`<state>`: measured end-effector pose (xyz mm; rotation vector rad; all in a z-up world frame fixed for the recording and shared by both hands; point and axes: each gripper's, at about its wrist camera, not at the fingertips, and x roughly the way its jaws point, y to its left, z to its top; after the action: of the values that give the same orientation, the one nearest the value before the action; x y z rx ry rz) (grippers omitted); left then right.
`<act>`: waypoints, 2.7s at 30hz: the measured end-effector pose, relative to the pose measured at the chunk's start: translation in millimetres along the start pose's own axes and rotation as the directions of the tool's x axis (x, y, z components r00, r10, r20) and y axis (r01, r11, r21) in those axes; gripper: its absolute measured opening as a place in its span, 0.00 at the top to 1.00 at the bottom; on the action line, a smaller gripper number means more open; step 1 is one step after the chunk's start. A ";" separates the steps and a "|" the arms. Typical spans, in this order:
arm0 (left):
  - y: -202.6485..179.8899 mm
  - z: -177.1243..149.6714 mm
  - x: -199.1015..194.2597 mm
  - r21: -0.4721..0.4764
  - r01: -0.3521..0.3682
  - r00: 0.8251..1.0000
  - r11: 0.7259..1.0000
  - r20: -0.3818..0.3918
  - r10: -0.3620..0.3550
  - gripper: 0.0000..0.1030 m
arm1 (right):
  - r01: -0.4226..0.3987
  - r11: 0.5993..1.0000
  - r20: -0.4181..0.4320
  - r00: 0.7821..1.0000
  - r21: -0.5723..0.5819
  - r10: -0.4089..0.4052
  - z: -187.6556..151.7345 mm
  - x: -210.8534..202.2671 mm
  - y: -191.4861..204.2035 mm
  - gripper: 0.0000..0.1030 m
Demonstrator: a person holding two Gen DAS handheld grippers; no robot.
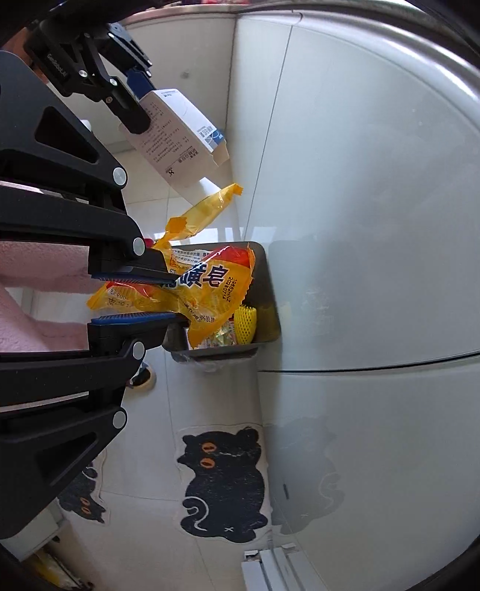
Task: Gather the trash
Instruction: 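Carry the white box and soap packet down over the floor bin, then open both tools to drop the box and soap packet into the bin, then raise both tools back over the counter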
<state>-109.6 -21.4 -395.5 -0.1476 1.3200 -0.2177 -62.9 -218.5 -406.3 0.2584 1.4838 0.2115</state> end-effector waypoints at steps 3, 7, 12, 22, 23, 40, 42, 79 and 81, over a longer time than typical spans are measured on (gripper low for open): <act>3.8 -0.8 23.9 -0.001 -0.016 0.999 1.000 -0.029 0.016 0.59 | 0.023 1.000 -0.006 1.000 -0.013 -0.024 1.4 20.8 6.4 0.86; 6.9 3.3 55.4 -0.017 -0.039 0.997 0.999 -0.066 0.038 0.59 | 0.057 0.998 -0.020 0.998 -0.031 -0.058 5.2 47.9 14.0 0.85; 14.4 11.0 88.1 -0.028 -0.051 0.993 0.998 -0.109 0.048 0.59 | 0.055 0.998 -0.070 0.996 0.023 -0.053 9.7 79.7 3.8 0.85; 26.5 19.2 119.8 -0.042 -0.017 0.983 0.999 -0.182 0.009 0.58 | 0.041 0.991 -0.124 0.992 0.125 -0.026 17.3 114.9 -7.0 0.82; 25.7 20.5 121.5 -0.036 -0.011 0.983 0.999 -0.184 0.004 0.58 | 0.038 0.991 -0.126 0.992 0.129 -0.022 18.1 116.7 -6.3 0.82; 31.2 35.8 125.7 -0.055 -0.043 0.981 0.998 -0.189 0.032 0.29 | 0.039 0.979 -0.117 0.993 0.198 -0.016 39.2 127.2 -6.3 0.26; 31.1 37.2 124.2 -0.059 -0.043 0.981 0.997 -0.191 0.031 0.21 | 0.039 0.980 -0.110 0.994 0.197 -0.017 41.9 123.7 -5.7 0.21; -37.9 117.9 -219.4 0.130 0.047 0.902 0.990 0.420 -0.098 0.08 | -0.075 0.992 0.498 0.859 -0.104 0.117 70.2 -256.1 53.6 0.03; -32.9 134.2 -226.1 0.120 0.036 0.891 0.992 0.445 -0.086 0.08 | -0.062 0.993 0.520 0.847 -0.105 0.108 88.7 -267.0 54.7 0.03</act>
<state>-34.5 -1.0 -142.2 -0.1374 0.8386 -0.2893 5.9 -249.0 -129.7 0.2877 0.9141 0.2508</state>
